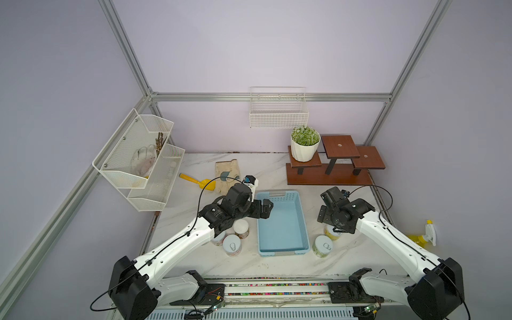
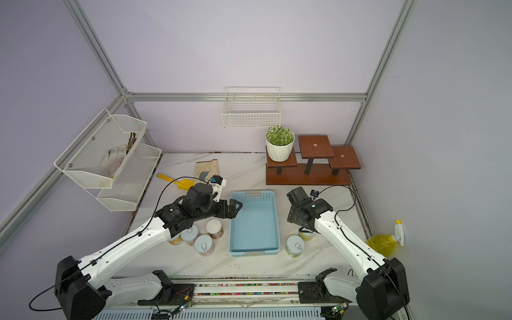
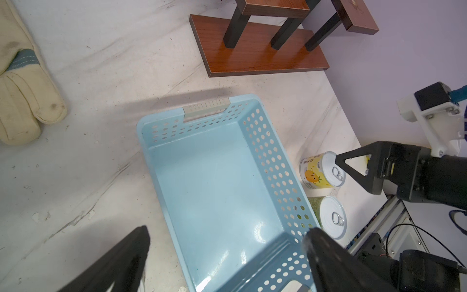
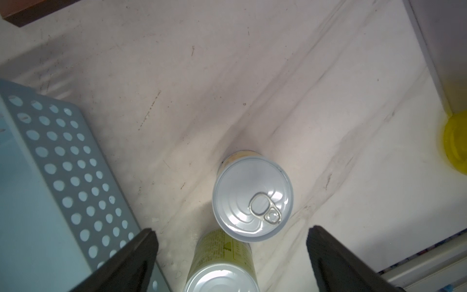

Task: Put the canned food in the basket
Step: Pick up the canned food from the center of the board.

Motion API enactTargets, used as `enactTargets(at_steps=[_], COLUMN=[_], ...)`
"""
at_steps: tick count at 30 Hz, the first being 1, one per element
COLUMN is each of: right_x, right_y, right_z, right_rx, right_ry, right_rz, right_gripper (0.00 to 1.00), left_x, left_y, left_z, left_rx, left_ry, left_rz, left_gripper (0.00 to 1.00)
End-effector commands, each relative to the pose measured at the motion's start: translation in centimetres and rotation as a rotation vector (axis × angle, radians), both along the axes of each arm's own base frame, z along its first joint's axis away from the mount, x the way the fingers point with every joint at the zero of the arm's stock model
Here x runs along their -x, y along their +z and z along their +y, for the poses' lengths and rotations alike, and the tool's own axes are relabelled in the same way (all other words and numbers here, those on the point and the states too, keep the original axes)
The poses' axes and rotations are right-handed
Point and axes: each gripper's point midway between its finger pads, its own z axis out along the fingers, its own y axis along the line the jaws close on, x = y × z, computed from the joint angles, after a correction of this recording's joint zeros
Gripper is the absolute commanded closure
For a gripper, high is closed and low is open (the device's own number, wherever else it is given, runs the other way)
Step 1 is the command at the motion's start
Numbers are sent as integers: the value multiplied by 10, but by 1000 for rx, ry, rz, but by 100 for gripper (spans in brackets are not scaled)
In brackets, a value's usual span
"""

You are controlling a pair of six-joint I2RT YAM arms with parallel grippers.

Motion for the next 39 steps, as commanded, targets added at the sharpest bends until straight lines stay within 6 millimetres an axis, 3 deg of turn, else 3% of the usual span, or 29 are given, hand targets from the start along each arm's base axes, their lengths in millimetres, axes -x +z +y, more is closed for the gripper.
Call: enactTargets(at_steps=[1, 11, 19, 24, 34, 39], right_x=[-5, 2, -1, 2, 5, 7], right_y=[-9, -42, -44, -48, -54, -60], right_z=[-4, -15, -4, -10, -18, -17], right_rx=[-39, -180, -229, -200, -147, -148], right_ry=[8, -16, 33, 10, -3, 2], right_rz=[3, 75, 96, 124, 187, 222], right_gripper=[1, 2, 1, 2, 7, 8], left_x=[-7, -20, -16, -17, -22, -24], left_y=[22, 20, 7, 7, 3, -3], left_z=[-1, 35, 25, 26, 64, 101], left_rx=[86, 188, 201, 207, 136, 54], left_ry=[5, 68, 12, 24, 191, 350], left_rz=[-51, -6, 42, 40, 24, 20], left_gripper=[0, 0, 0, 0, 0, 0])
